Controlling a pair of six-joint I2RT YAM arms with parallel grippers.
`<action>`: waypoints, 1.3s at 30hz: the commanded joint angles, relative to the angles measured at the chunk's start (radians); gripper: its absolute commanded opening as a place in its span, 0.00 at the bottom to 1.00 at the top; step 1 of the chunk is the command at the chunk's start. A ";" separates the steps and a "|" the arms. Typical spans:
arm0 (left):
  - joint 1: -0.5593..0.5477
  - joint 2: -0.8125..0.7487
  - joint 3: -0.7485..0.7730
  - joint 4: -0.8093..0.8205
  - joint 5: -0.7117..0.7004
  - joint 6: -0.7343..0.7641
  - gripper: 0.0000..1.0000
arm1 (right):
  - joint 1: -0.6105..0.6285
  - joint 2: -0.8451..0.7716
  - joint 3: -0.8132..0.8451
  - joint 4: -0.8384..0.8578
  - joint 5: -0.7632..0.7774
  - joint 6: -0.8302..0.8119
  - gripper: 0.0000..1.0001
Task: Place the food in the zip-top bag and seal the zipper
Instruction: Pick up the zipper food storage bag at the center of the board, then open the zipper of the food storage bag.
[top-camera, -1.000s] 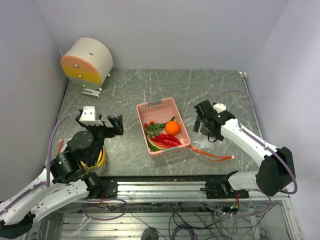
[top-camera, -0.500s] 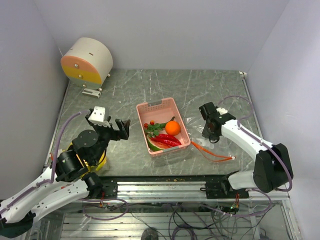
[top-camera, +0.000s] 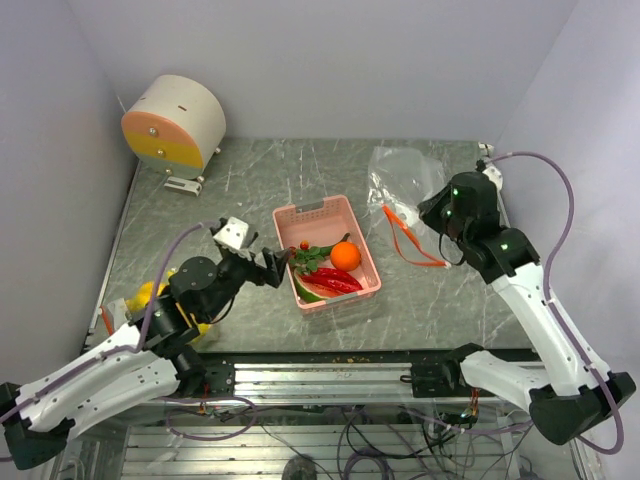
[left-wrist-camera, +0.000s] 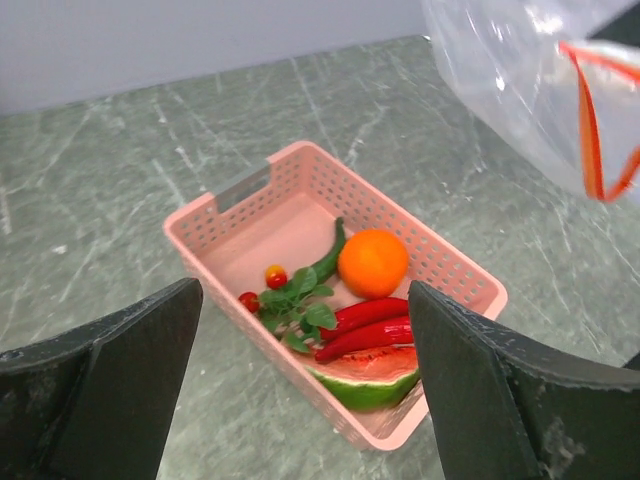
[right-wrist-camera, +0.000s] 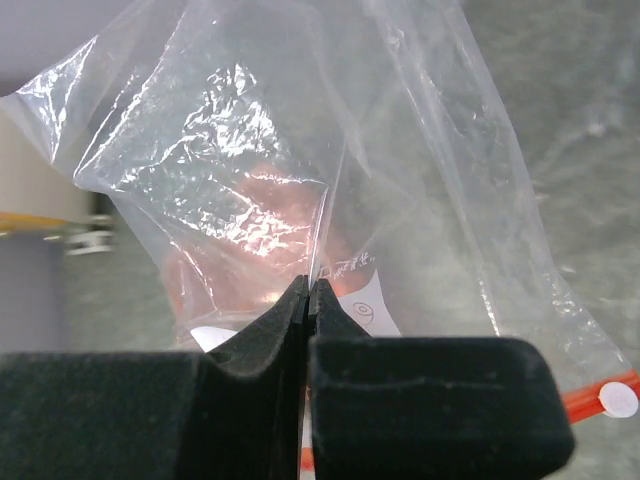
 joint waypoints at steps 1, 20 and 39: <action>0.003 0.065 -0.036 0.276 0.157 0.032 0.94 | -0.007 -0.005 0.028 0.138 -0.175 0.076 0.00; 0.001 0.482 -0.076 0.948 0.281 -0.164 0.86 | 0.063 0.113 -0.090 0.710 -0.406 0.353 0.00; -0.002 0.659 -0.069 1.068 0.146 -0.145 0.83 | 0.190 0.097 -0.081 0.709 -0.413 0.388 0.00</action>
